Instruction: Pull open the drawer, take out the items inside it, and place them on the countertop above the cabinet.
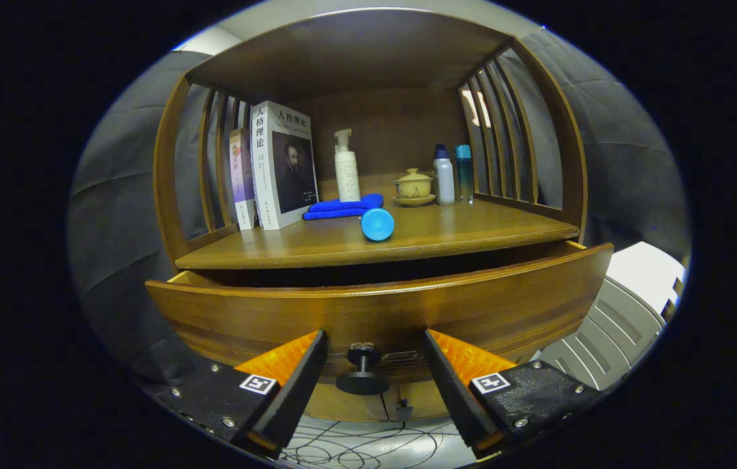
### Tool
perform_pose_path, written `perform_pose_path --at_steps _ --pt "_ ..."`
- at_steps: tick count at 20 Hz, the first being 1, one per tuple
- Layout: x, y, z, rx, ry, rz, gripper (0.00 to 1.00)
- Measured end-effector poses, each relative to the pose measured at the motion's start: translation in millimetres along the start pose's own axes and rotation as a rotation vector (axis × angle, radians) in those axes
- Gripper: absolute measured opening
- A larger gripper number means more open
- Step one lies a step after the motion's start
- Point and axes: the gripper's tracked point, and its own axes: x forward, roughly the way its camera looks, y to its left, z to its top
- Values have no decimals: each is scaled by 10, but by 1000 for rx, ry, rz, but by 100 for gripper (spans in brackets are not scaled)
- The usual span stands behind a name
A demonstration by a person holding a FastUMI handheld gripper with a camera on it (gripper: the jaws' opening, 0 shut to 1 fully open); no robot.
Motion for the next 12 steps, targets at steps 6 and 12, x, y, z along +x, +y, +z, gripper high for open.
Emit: perform_pose_path --at_steps 6,12 --pt "143 0 39 -1 -2 3 93" --pt "339 -3 61 -44 1 8 93"
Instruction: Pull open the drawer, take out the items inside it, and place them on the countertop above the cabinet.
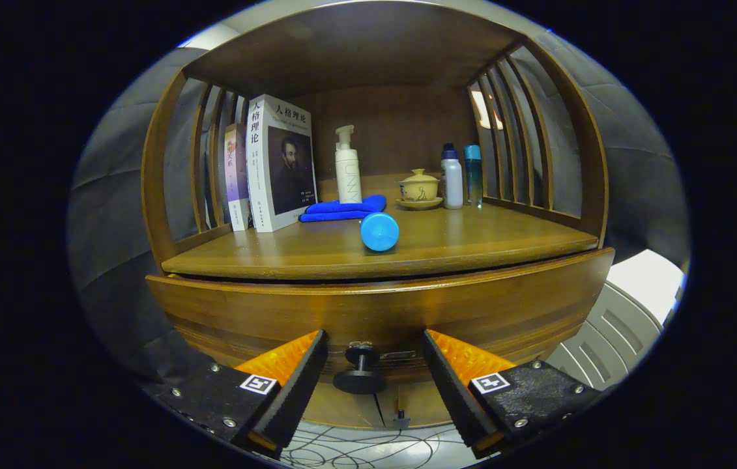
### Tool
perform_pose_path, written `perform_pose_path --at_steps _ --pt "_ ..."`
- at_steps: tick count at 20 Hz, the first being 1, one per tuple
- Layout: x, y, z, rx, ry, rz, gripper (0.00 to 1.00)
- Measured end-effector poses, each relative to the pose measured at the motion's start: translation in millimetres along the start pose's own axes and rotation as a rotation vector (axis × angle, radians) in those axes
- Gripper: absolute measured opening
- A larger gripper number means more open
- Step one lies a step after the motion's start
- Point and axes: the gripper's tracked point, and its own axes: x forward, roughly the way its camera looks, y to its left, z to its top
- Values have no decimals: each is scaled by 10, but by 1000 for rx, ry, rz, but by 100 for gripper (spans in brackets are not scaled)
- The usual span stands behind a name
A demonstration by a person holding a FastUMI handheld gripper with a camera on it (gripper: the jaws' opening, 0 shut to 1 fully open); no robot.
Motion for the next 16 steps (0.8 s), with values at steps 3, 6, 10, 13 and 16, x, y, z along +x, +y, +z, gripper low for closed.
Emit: perform_pose_path --at_steps 3,6,10,13,16 --pt "96 -37 1 3 18 -8 93" --pt "116 -87 -28 37 18 -26 93" --pt "-14 -103 -26 33 1 -5 94" --pt "-321 -168 150 -20 -55 -41 95" --pt "-729 -139 410 -61 -133 -52 95"
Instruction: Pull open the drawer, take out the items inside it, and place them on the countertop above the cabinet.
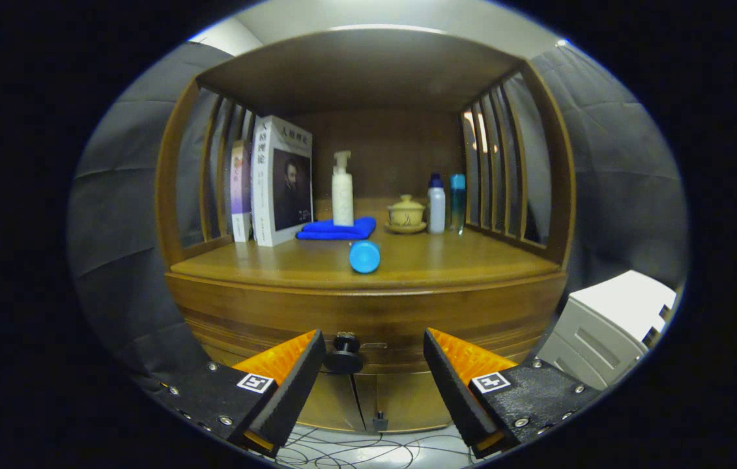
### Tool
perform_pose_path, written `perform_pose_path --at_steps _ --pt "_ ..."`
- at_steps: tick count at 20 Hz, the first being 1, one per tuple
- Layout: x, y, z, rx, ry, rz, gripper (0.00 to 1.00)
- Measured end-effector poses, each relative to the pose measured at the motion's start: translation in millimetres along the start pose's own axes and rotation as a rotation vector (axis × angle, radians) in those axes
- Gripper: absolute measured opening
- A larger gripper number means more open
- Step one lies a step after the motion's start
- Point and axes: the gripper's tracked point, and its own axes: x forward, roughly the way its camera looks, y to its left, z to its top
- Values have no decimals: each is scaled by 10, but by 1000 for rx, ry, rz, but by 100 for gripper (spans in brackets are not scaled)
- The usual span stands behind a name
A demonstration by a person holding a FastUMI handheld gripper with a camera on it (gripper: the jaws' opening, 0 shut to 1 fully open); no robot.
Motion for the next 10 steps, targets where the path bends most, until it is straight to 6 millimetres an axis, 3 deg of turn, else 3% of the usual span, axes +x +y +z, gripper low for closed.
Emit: perform_pose_path --at_steps 5,10 --pt "-635 43 388 -3 -125 17 95" --pt "-1017 -24 446 29 -175 8 95"
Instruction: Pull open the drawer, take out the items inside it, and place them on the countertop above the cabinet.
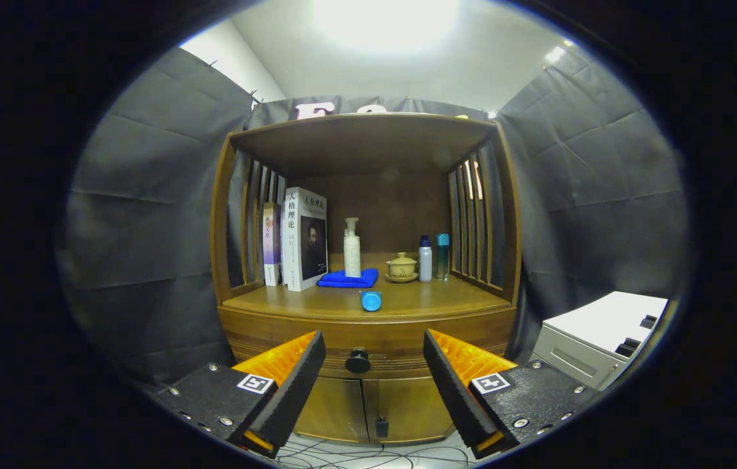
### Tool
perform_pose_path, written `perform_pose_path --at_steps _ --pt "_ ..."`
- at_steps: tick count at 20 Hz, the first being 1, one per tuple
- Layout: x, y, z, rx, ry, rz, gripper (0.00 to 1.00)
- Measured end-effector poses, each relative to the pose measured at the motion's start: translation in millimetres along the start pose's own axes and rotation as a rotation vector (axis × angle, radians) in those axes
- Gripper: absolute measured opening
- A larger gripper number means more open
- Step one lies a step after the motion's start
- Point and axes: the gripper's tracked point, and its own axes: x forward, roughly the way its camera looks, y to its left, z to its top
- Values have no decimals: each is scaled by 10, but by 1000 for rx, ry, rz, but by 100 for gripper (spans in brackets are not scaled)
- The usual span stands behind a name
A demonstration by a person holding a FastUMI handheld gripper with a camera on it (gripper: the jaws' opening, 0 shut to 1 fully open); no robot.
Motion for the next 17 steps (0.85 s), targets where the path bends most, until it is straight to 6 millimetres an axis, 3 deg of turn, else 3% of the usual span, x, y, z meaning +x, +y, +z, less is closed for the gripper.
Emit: perform_pose_path --at_steps 5,11,17 --pt "-152 22 -69 -6 -8 5 94" --pt "-168 33 -307 -49 18 9 95" --pt "-148 16 -385 -55 29 1 95"
